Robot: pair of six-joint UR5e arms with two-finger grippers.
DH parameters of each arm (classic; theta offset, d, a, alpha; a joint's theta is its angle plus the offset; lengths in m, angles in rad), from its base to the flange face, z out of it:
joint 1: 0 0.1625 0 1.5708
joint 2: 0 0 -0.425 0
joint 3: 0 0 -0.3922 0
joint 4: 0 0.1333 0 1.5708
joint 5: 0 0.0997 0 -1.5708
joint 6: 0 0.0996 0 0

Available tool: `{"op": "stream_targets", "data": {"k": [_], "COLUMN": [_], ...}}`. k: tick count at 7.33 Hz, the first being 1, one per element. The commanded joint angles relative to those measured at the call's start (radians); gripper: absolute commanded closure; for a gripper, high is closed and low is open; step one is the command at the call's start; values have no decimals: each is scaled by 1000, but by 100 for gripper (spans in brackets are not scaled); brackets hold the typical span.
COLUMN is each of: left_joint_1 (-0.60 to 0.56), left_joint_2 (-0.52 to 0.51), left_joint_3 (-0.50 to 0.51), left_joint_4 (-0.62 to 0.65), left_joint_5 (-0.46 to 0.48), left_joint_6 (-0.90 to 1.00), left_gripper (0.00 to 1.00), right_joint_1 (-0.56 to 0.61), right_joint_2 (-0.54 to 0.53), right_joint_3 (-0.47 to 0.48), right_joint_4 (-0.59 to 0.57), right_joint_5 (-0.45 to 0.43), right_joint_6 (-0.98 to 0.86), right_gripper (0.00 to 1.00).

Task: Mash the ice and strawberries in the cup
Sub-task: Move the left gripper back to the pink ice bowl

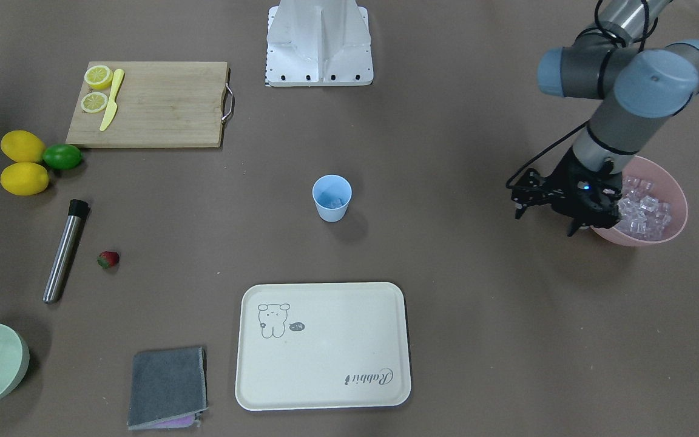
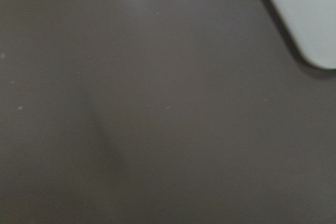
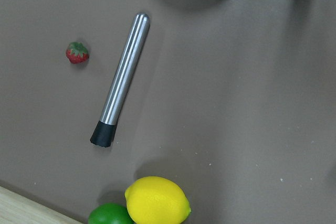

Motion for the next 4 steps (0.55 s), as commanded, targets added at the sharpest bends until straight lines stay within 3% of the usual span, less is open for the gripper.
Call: {"op": "stream_targets", "data": {"k": [1, 4], "left_joint_1": [-86, -112], "left_joint_2": [148, 285], "left_joint_3": [-16, -1], "left_joint_4": [-45, -155], "left_joint_5": [4, 36], "left_joint_6": [202, 305], "left_gripper": [2, 2], "right_joint_1": [-47, -85], "right_joint_2": [52, 93], "right_joint_3": [1, -2], "right_joint_4": [1, 0], "right_joint_5": [-2, -5], "right_joint_6": [39, 47], "right_gripper": [0, 0]}}
